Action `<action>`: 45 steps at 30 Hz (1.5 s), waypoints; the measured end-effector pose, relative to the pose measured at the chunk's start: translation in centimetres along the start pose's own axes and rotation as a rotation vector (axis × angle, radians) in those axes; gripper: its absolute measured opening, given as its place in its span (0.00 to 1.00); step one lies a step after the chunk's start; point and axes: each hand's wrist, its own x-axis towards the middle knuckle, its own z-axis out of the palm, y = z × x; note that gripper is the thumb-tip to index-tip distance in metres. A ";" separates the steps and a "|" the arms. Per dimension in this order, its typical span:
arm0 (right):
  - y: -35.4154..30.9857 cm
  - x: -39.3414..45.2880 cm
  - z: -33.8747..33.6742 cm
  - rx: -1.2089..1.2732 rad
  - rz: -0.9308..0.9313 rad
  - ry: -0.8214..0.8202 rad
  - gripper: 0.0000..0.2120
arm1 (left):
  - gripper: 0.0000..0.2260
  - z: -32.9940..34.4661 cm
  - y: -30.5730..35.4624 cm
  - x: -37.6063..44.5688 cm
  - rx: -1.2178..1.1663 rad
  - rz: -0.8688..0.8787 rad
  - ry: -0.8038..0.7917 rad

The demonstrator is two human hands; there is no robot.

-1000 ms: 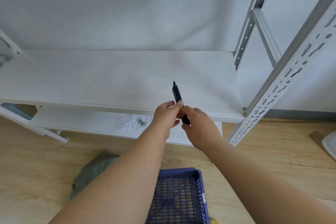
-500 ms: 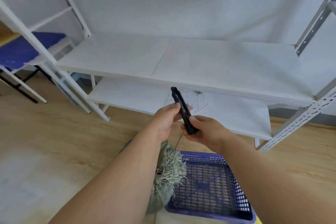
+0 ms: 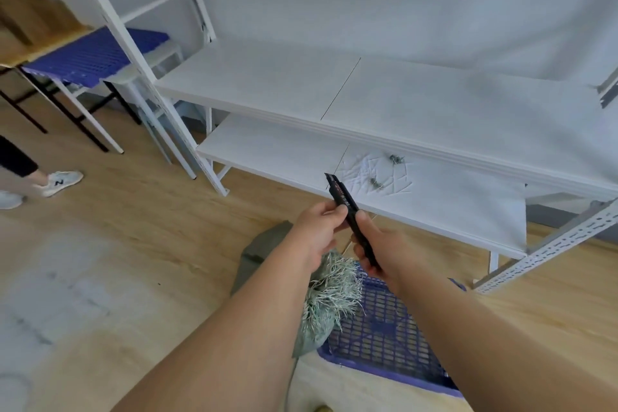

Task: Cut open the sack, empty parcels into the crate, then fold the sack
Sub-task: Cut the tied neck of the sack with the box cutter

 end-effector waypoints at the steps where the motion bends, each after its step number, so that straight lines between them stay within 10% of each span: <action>1: 0.4 -0.3 -0.2 -0.011 0.024 0.021 0.22 | 0.09 0.3 -0.3 -0.3 0.014 -0.015 0.001; 12: 3.2 -0.9 -3.0 0.096 -0.017 -0.269 0.17 | 0.08 1.4 -2.8 -3.3 0.039 -0.042 0.064; 31: 12.5 5.0 2.1 -0.165 0.235 0.076 0.16 | 0.13 -9.4 -12.5 3.1 0.189 -0.215 0.180; 45: 22.9 11.6 11.6 -0.119 0.330 0.012 0.13 | 0.18 -17.1 -24.3 13.1 0.947 -0.141 -0.051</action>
